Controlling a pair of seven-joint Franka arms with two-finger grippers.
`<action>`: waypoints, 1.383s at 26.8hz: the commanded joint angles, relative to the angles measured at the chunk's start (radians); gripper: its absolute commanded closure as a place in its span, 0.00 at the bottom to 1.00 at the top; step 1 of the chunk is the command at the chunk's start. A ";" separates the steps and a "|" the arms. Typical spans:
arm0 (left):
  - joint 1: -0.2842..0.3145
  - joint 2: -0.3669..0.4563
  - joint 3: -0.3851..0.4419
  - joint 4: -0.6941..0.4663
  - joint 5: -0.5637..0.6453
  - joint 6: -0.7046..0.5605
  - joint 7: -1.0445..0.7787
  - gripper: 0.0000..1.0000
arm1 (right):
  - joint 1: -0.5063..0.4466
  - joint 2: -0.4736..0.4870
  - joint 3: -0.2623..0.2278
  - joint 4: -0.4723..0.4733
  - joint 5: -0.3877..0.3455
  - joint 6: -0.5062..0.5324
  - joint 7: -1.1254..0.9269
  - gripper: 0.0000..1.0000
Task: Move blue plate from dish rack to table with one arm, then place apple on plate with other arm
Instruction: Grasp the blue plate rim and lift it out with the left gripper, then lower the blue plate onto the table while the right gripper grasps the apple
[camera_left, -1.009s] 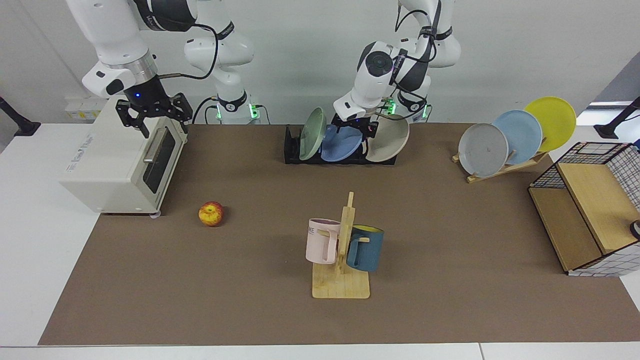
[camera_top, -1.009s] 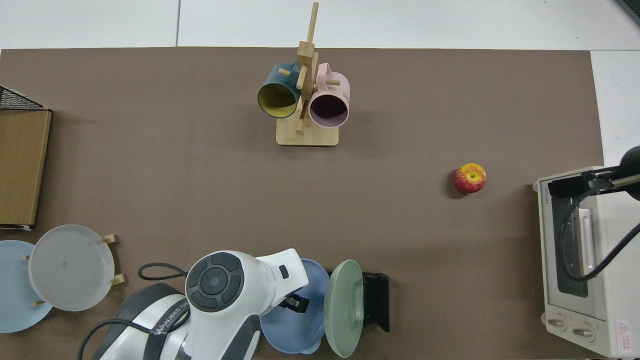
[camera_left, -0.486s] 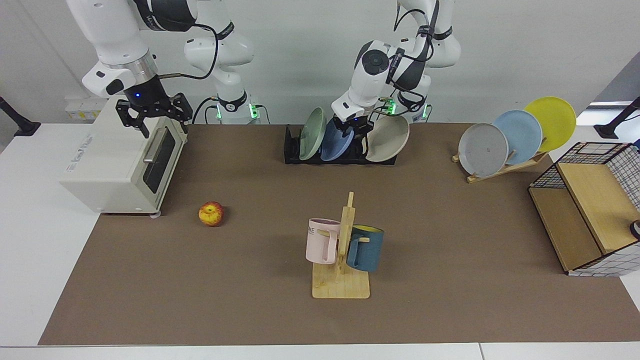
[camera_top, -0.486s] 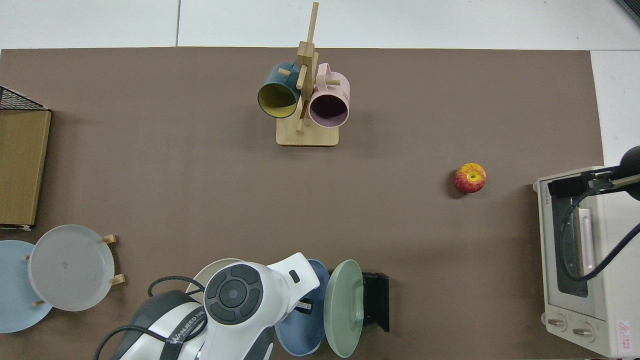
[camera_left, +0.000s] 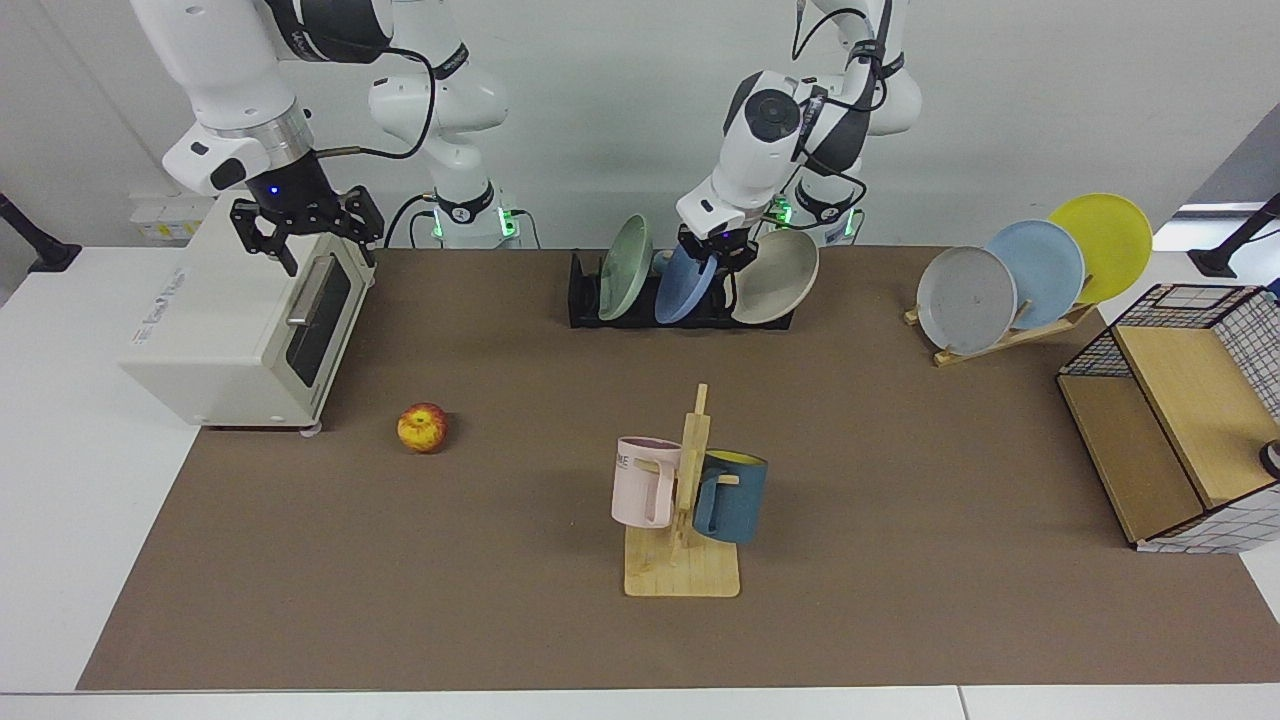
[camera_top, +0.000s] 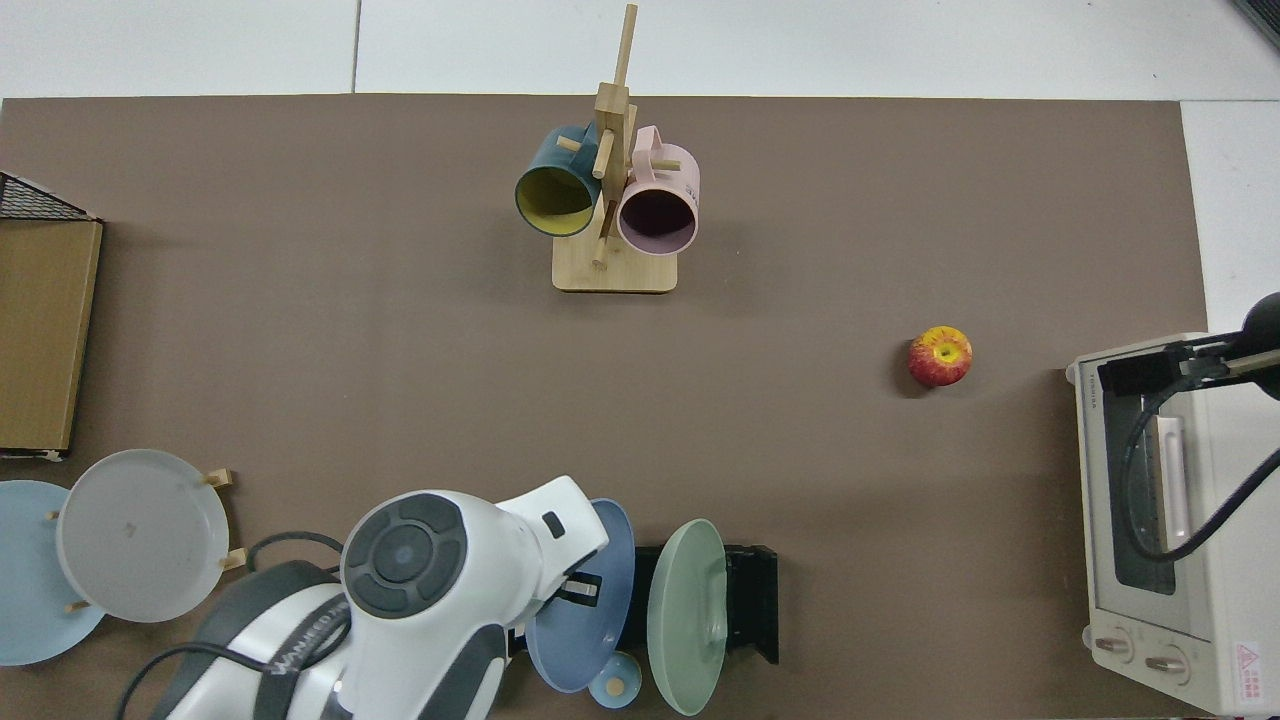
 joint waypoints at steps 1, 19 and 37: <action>0.016 0.010 0.098 0.099 0.018 -0.089 0.035 1.00 | -0.015 -0.008 0.007 -0.001 -0.004 -0.006 -0.004 0.00; 0.051 0.369 0.237 0.299 -0.133 0.174 0.233 1.00 | 0.002 0.013 0.013 -0.164 0.038 0.221 -0.045 0.00; 0.094 0.513 0.224 0.340 -0.348 0.159 0.394 1.00 | 0.002 0.222 0.013 -0.264 0.035 0.531 -0.045 0.00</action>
